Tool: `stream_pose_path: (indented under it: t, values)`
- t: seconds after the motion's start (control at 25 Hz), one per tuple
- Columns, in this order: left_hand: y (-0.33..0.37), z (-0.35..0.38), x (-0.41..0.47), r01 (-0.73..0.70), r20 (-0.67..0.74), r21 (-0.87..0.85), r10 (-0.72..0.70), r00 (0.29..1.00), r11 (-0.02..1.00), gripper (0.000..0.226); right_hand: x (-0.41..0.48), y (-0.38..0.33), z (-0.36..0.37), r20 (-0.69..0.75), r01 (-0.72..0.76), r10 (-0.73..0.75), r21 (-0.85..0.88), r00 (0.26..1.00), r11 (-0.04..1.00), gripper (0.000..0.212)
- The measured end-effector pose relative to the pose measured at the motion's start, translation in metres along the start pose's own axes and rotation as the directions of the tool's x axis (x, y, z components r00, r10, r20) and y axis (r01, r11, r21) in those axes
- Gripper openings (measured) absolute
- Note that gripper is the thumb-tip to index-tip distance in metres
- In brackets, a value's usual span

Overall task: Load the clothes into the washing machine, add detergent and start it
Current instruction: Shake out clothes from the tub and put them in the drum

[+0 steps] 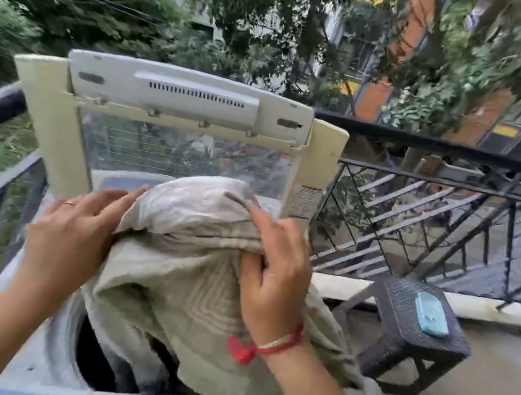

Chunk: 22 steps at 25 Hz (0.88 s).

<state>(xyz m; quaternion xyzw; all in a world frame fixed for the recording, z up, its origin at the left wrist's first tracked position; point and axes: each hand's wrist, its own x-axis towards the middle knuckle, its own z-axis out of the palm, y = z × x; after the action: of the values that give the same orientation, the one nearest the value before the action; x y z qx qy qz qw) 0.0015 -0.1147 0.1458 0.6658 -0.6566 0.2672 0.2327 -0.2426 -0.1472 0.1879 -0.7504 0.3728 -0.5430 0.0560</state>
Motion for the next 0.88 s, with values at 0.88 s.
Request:
stream_pose_path:
  t: [0.88]
  values:
    - [0.316, 0.131, -0.011, -0.347, 0.789, -0.296, 0.433, 0.437, 0.89, 0.042, -0.283, 0.316, -0.076, 0.447, -0.856, 0.867, -0.339, 0.219, 0.391, 0.035]
